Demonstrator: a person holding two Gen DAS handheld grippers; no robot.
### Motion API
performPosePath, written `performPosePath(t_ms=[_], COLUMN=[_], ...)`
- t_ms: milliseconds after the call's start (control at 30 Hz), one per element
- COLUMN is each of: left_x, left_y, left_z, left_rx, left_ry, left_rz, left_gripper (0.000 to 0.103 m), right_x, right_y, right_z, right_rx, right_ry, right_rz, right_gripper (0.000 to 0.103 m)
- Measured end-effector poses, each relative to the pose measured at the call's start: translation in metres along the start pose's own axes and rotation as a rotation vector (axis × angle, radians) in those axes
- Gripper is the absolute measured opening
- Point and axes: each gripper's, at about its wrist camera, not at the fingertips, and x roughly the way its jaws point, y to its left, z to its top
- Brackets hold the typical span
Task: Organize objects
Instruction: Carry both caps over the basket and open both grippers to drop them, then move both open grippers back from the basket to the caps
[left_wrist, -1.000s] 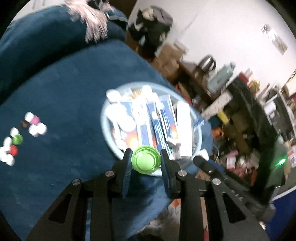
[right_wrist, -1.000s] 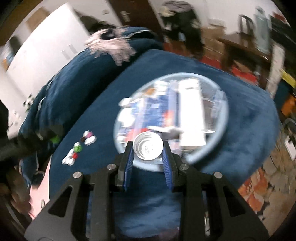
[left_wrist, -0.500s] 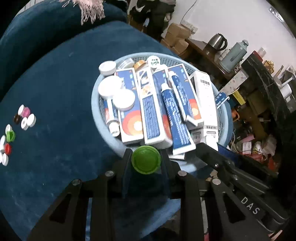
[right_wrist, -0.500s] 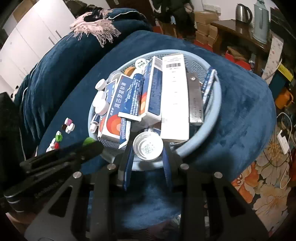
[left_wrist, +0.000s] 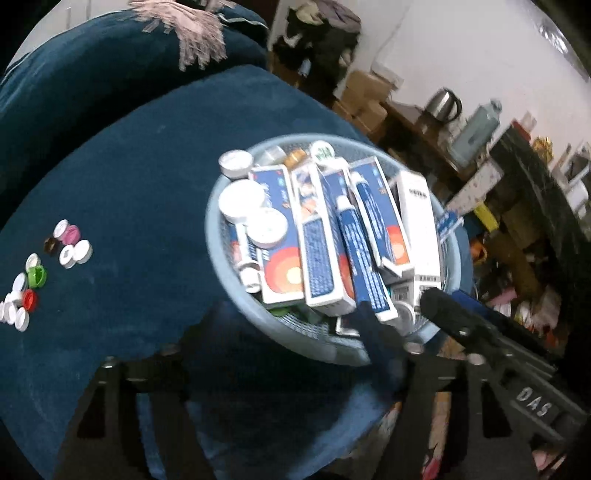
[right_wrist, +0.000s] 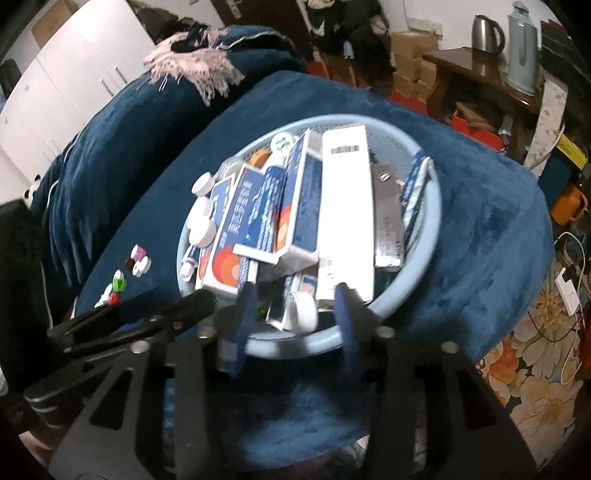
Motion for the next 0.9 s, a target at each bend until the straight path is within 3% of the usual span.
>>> performPosePath(t_ms=[67,100,267,367,500,600,800,900], left_x=[-0.008,-0.013,-0.035,-0.05,-0.072,-0.086,-0.137,-0.163], left_y=[0.003,0.005,0.013,0.025,0.054,0.081,0.159,0.199], left_z=[0.001,0.0,-0.006,-0.012,-0.022,-0.031,-0.041,-0.045], left_rx=[0.006,0.014,0.041,0.029,-0.048,-0.128,-0.339,-0.37], left_ry=[-0.029,-0.042,-0.057,-0.076,-0.099,-0.106,-0.176,-0.228], left_rz=[0.011,0.028,0.089,0.138,0.177,0.196,0.153,0.193], left_gripper=[0.101,0.103,0.102,0.102,0.102,0.102,0.102,0.102], right_x=[-0.007,-0.011,-0.021,-0.022,-0.027,-0.026,-0.012,0.002], right_y=[-0.003,-0.005,-0.004,0.008,0.03,0.046,0.092,0.126], right_z=[0.001,0.001,-0.005,-0.015,-0.034,-0.045,-0.053,-0.056], right_rx=[0.012,0.013,-0.004,-0.043,-0.101,-0.137,-0.197,-0.271], right_ry=[-0.03,-0.047,-0.089,-0.098,-0.105,-0.095,-0.051,-0.03], right_rz=[-0.002,-0.019,-0.06,-0.053,-0.008,0.031,0.108,0.146], right_gripper=[0.067,0.068,0.07,0.08,0.093,0.094,0.094,0.094])
